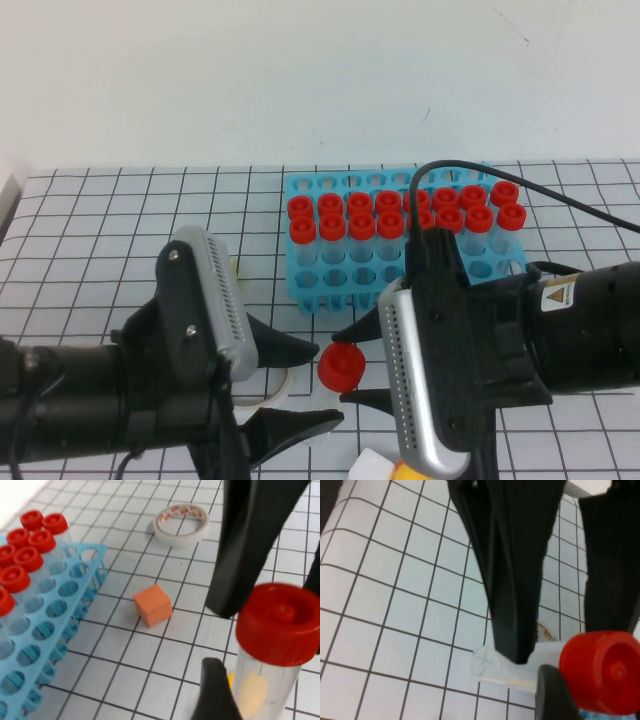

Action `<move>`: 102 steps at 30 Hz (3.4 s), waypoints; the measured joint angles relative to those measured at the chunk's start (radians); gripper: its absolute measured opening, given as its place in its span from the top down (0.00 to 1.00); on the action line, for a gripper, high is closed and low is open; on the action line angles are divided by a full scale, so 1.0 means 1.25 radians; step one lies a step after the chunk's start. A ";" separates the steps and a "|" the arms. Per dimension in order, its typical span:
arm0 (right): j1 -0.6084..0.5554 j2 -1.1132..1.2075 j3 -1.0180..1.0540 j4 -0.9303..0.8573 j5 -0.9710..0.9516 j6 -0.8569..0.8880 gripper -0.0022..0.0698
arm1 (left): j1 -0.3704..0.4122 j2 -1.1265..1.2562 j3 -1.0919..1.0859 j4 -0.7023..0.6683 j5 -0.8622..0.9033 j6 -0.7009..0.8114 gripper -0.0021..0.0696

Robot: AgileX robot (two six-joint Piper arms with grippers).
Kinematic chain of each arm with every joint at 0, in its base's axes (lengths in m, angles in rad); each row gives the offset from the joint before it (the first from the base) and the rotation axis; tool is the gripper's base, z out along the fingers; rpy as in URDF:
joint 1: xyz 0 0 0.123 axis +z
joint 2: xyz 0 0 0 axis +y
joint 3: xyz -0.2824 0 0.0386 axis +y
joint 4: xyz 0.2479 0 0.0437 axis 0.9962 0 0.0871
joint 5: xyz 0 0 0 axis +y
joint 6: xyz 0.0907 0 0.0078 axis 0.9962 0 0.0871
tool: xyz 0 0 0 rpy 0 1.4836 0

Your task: Place the test tubes

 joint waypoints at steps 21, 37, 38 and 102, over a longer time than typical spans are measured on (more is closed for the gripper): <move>-0.001 -0.004 -0.001 -0.002 -0.024 0.000 0.54 | 0.000 0.038 0.000 -0.094 -0.003 0.104 0.61; -0.001 -0.004 -0.001 0.008 -0.027 0.002 0.55 | 0.000 0.038 0.000 -0.091 -0.006 0.104 0.60; -0.001 -0.004 -0.001 0.013 -0.027 0.002 0.55 | 0.000 0.038 0.000 -0.091 -0.006 0.104 0.50; -0.001 -0.430 0.241 -0.731 0.203 1.099 0.96 | -0.001 0.355 -0.327 -0.299 0.091 0.157 0.68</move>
